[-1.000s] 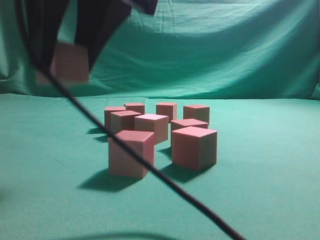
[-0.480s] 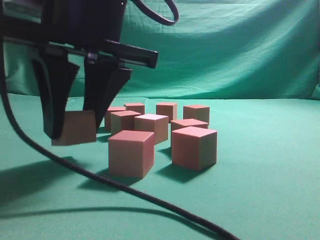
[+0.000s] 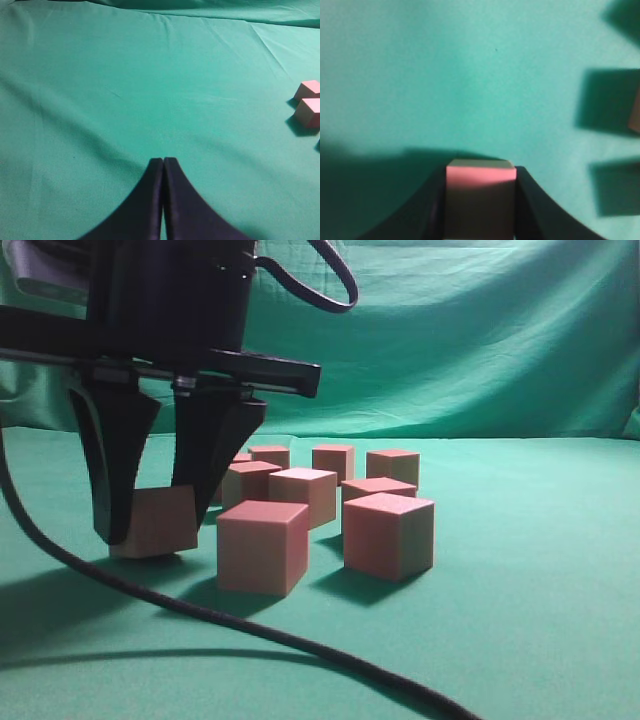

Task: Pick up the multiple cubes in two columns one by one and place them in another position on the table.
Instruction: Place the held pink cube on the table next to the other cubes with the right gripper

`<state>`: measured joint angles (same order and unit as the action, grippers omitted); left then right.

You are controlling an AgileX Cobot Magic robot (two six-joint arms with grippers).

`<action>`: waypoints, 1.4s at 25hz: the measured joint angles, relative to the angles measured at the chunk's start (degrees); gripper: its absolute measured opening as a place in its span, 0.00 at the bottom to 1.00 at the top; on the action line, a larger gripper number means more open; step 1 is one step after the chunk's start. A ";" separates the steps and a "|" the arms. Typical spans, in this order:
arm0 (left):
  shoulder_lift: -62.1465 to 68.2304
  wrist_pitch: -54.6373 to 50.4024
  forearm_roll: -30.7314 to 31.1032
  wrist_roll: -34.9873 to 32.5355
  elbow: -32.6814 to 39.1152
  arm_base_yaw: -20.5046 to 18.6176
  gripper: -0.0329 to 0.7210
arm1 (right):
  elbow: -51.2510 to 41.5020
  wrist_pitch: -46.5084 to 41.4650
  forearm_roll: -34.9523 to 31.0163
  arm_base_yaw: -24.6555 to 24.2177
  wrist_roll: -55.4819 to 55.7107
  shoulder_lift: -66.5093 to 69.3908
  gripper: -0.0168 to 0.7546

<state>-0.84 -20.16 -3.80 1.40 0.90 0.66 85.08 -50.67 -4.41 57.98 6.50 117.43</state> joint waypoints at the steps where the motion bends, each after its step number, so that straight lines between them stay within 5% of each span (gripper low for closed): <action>1: 0.00 0.00 0.00 0.00 0.00 0.00 0.04 | 0.00 0.00 0.00 0.00 0.03 0.00 0.37; 7: 0.00 0.00 0.00 0.00 0.00 0.00 0.04 | 0.00 0.00 0.00 0.00 0.13 0.03 0.37; 15: 0.00 0.00 0.00 0.00 0.00 0.00 0.04 | 0.00 -0.19 0.00 0.00 0.13 0.13 0.79; 27: 0.00 0.00 0.00 0.00 0.00 0.00 0.04 | 12.67 -8.86 1.94 0.00 0.13 -0.52 0.81; 34: 0.00 0.00 0.00 0.00 0.00 0.00 0.04 | 29.49 -19.16 5.73 0.00 0.13 -0.54 0.67; 35: 0.00 0.00 0.00 0.00 0.00 0.00 0.04 | 31.75 -19.88 6.38 0.00 0.13 -0.54 0.56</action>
<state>-0.84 -20.16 -3.80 1.40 0.90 0.66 116.83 -70.55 1.97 57.98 6.62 116.89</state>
